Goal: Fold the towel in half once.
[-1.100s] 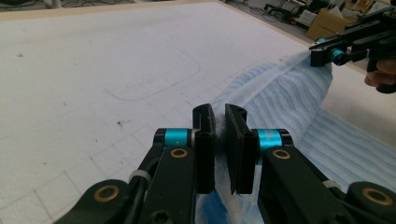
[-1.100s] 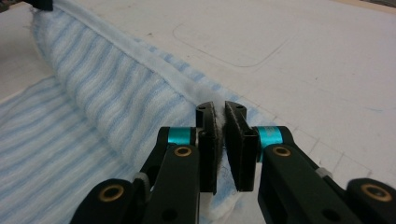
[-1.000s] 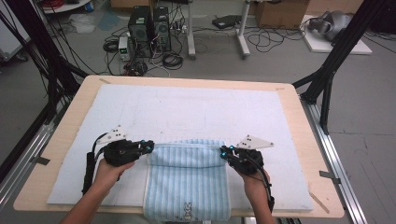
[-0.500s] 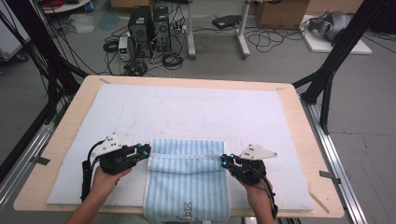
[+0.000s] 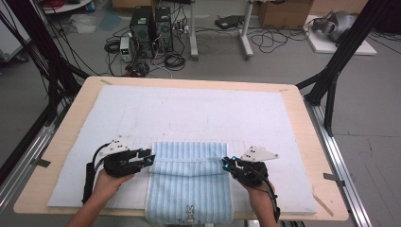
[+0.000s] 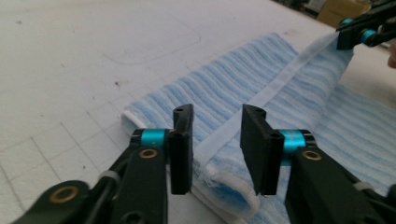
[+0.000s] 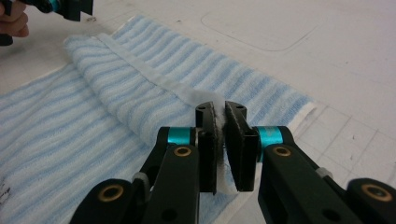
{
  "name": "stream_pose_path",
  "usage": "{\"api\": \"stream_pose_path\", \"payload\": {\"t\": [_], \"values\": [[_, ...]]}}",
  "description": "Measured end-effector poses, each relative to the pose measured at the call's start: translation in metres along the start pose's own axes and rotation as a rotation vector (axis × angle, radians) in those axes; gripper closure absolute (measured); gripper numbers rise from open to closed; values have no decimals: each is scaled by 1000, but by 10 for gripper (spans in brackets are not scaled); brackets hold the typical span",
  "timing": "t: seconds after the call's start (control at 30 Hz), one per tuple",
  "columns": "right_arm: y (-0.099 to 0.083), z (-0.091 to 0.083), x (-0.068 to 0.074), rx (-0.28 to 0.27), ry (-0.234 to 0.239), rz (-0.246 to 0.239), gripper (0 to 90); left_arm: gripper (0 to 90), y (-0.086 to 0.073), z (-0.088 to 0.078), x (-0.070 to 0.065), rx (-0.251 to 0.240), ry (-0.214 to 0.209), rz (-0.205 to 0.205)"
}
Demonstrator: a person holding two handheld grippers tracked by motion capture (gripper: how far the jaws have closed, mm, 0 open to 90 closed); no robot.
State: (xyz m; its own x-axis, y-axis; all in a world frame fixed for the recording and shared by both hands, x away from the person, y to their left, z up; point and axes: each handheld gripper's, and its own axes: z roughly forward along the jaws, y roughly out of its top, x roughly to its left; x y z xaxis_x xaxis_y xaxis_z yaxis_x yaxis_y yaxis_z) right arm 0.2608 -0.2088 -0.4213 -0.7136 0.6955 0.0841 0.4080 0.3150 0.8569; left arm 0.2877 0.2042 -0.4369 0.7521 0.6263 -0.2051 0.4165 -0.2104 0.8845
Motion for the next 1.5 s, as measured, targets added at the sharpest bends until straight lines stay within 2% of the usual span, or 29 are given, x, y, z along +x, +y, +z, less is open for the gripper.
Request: {"api": "stream_pose_path", "payload": {"t": [0.07,0.2,0.27,0.3,0.33,0.4,0.5,0.63,0.73,0.93,1.03,1.1,1.13,1.17,1.2,1.27,1.33,1.4,1.5], "values": [[0,0,0,0,3,3,833,568,-2,7,0,33,6,-4],[1,2,2,2,7,-4,833,562,-6,17,-1,90,33,18],[0,2,2,3,8,0,833,626,-7,19,-3,114,39,47],[0,2,2,2,9,-1,833,685,-7,19,-5,114,41,62],[0,2,2,3,7,0,833,750,-7,20,-7,117,41,70],[-1,1,1,0,7,1,832,813,-7,19,-8,122,40,81],[-2,0,2,-1,9,5,832,824,-6,16,-9,101,20,63],[-3,-3,6,-4,11,-1,833,824,-3,4,-12,44,-29,30],[-4,-9,9,-16,15,-6,832,824,-3,-5,-15,23,-55,20],[-8,-23,16,-20,28,-12,831,823,-10,-17,-22,20,-123,1],[-17,-28,19,11,33,-14,828,817,-17,-20,-24,41,-154,-15],[-25,-30,20,30,35,-3,817,794,-21,-22,-24,46,-164,-29],[-29,-31,20,41,38,3,799,720,-22,-22,-23,43,-151,-44],[-32,-32,19,44,40,15,766,588,-21,-22,-21,42,-133,-66],[-33,-33,18,41,40,23,738,500,-20,-22,-19,27,-120,-83],[-33,-36,14,19,31,44,670,459,-17,-24,-15,-3,-89,-93],[-29,-39,11,-7,28,58,659,430,-13,-24,-10,-25,-72,-102],[-25,-39,8,-24,4,68,616,423,-9,-23,-6,-43,-63,-119],[-19,-34,1,-30,-36,90,577,401,-6,-20,0,-54,-23,-118]]}}
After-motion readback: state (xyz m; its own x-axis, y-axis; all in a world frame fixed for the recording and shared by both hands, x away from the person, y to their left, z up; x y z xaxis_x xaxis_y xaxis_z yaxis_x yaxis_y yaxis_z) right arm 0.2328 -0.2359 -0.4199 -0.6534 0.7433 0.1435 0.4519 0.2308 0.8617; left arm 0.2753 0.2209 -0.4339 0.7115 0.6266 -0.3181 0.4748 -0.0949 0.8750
